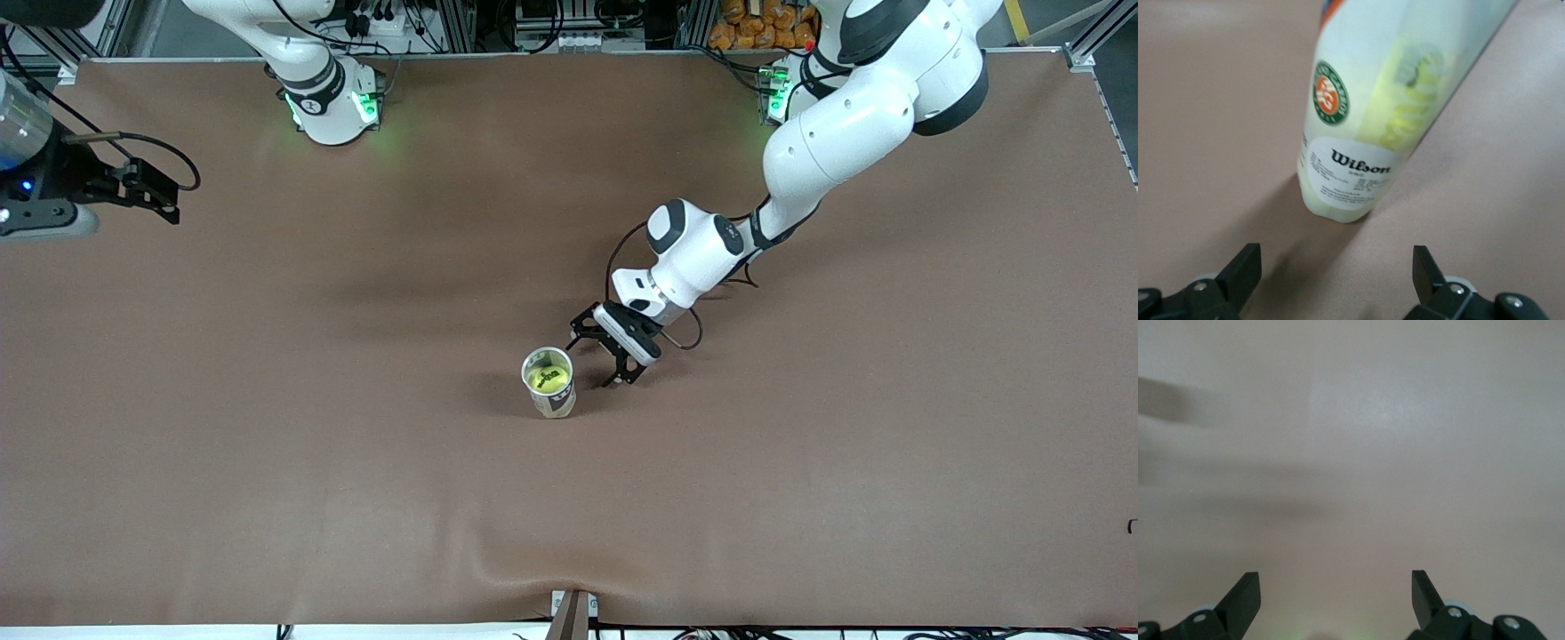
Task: Insert tennis ball vertically with right arm
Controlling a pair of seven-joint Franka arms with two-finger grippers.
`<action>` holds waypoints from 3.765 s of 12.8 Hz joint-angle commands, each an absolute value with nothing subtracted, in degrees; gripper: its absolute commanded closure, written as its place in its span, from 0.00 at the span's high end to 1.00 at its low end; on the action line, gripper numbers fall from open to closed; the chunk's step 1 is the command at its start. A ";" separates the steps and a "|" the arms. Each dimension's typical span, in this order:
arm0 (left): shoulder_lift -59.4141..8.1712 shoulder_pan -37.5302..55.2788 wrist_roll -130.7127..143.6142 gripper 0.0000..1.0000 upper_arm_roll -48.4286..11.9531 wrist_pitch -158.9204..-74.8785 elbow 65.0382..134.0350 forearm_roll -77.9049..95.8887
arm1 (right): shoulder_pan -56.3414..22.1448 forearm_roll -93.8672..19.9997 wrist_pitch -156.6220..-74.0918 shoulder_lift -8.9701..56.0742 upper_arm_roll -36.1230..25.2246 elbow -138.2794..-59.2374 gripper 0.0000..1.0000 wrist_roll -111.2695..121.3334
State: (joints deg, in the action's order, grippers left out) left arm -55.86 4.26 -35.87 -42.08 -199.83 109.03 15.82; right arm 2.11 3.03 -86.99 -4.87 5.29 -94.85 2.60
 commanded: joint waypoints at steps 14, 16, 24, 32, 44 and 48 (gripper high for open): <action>-53.53 -20.72 -35.77 1.00 -53.78 -195.48 116.28 14.85 | 2.81 -0.97 -80.16 3.25 5.89 -79.19 1.00 -5.53; -53.53 -26.42 -35.77 1.00 -56.15 -190.66 116.28 14.85 | 3.42 -1.84 -81.20 3.25 5.63 -79.80 1.00 -5.54; -53.88 -38.85 -35.24 1.00 -60.03 -157.63 99.96 14.68 | 5.27 -2.20 -84.73 1.41 5.63 -85.43 1.00 -5.36; -53.44 -39.02 -22.44 1.00 -57.92 -121.42 77.54 3.88 | -0.88 -2.11 -83.23 -2.72 -2.64 -87.80 1.00 -4.83; -26.21 -38.41 6.59 1.00 -58.27 -95.74 76.11 -8.70 | -1.40 -1.85 -87.27 -3.78 -1.84 -90.53 1.00 -4.57; -16.64 -41.64 6.42 1.00 -57.22 -91.15 76.11 -8.88 | -1.67 -1.49 -90.09 -3.52 -1.58 -90.62 1.00 -4.31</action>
